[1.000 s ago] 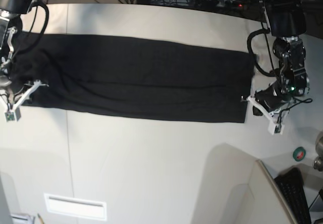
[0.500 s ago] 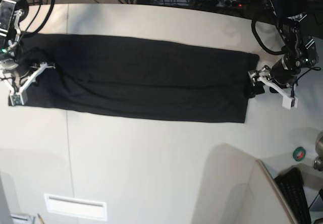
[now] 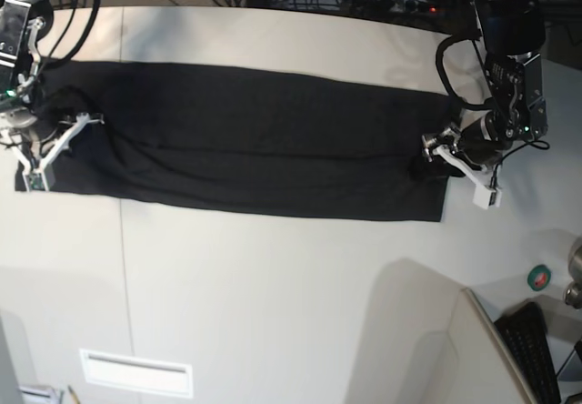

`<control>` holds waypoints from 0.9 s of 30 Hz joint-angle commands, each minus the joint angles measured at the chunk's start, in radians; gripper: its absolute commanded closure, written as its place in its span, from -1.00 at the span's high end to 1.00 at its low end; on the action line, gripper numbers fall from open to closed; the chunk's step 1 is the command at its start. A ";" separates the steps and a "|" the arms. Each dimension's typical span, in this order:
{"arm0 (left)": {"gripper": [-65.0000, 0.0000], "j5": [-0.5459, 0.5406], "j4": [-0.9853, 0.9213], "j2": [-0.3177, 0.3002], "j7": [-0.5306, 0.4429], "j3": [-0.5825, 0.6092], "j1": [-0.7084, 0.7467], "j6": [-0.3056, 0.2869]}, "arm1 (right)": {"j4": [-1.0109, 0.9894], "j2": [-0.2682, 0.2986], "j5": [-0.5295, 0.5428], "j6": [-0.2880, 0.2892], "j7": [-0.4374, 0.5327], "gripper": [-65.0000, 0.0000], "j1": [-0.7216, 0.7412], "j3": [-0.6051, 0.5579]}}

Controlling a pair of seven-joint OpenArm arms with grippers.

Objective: Layout the t-shirt on the table in an organized manner, then fold the t-shirt properly
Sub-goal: 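Pull the strip ends apart with both grippers to flatten it, then push the strip end inward with the left gripper toward the right gripper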

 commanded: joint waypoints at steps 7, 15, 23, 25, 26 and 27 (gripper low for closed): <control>-0.92 0.008 -0.134 -0.011 0.012 0.001 -0.039 -0.001 | 0.018 0.014 0.008 -0.001 0.019 -1.00 0.006 0.005; -1.00 0.008 -0.203 -0.131 -0.151 -0.001 -0.053 -0.001 | 0.020 0.014 0.008 -0.001 0.019 -1.00 -0.002 0.005; -1.00 0.009 0.000 -0.213 -0.172 0.001 0.036 0.002 | 0.027 0.014 0.008 -0.001 0.019 -1.00 -0.014 0.004; -1.00 0.009 0.118 -0.212 -0.165 0.001 0.110 0.026 | 0.027 0.012 0.008 -0.001 0.019 -1.00 -0.014 0.004; -1.00 0.009 0.184 -0.209 -0.146 0.009 0.148 0.063 | 0.027 0.012 0.008 -0.001 0.019 -1.00 -0.014 0.004; -1.00 0.009 0.245 -0.201 -0.132 0.012 0.180 0.094 | 0.027 0.012 0.010 -0.001 0.019 -1.00 -0.014 0.004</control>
